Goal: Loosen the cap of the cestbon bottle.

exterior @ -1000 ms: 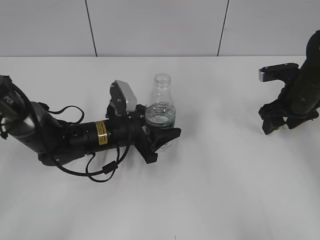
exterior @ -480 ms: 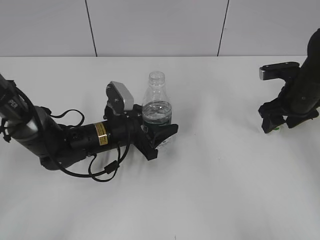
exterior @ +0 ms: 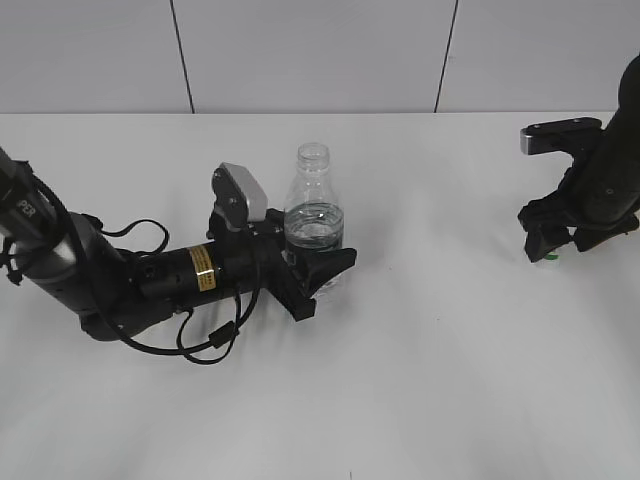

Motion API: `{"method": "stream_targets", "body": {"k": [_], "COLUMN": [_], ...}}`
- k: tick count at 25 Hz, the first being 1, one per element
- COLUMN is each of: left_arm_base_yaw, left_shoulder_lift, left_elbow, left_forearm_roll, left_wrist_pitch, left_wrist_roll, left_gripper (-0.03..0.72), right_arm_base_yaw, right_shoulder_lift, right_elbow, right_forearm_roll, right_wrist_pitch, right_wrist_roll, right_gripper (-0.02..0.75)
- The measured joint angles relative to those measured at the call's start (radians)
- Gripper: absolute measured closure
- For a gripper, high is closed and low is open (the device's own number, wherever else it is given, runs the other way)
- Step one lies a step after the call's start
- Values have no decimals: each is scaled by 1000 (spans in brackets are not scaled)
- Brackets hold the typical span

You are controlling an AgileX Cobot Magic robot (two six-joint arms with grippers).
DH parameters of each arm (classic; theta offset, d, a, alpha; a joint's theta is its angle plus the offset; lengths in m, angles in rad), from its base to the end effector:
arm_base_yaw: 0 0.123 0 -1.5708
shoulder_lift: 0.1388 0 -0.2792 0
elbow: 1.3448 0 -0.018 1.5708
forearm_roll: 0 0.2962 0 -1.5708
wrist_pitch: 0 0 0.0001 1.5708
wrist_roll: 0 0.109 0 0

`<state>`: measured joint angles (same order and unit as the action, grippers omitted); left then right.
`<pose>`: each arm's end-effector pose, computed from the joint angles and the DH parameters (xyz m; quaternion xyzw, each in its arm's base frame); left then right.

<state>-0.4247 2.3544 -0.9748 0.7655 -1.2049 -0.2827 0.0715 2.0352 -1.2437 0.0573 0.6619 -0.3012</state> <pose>0.3377 -0.2301 -0.0057 0.3818 0.6586 -0.3736 0.5300 0.4165 0.0337 0.0682 -0.1639 0.9810 0.0080 0.1037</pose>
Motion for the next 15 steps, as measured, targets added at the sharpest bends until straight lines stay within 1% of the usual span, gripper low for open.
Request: {"method": "stream_targets", "body": {"k": [4,12,15], "left_arm_base_yaw": [0,0,0], "left_shoulder_lift": [0,0,1], "left_elbow": [0,0,0], "left_forearm_roll": [0,0,4], "left_wrist_pitch": [0,0,0], "left_wrist_roll": [1,1,-17], "left_gripper": [259,253,223], "right_arm_base_yaw": [0,0,0], "right_shoulder_lift": [-1,-1,-1], "right_elbow": [0,0,0], "right_forearm_roll": [0,7,8], "right_wrist_pitch": [3,20,21], "right_wrist_roll": [0,0,0], "right_gripper": [206,206,206]}}
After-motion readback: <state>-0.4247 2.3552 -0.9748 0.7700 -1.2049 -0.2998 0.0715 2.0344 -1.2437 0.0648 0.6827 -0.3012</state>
